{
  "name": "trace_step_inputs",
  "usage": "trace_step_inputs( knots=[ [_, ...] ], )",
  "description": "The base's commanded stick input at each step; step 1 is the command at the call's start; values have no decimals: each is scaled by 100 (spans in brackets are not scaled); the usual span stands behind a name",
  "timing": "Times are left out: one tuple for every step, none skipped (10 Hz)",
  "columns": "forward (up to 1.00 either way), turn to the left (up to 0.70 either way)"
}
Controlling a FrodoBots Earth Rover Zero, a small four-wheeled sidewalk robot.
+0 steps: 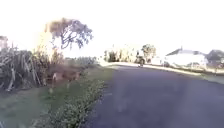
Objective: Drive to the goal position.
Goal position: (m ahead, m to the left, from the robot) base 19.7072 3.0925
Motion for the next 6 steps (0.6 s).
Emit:
trace_step_inputs(
  knots=[
    [100, -40],
    [100, -40],
    [100, 0],
    [100, 0],
    [100, 0],
    [100, 0]
  ],
)
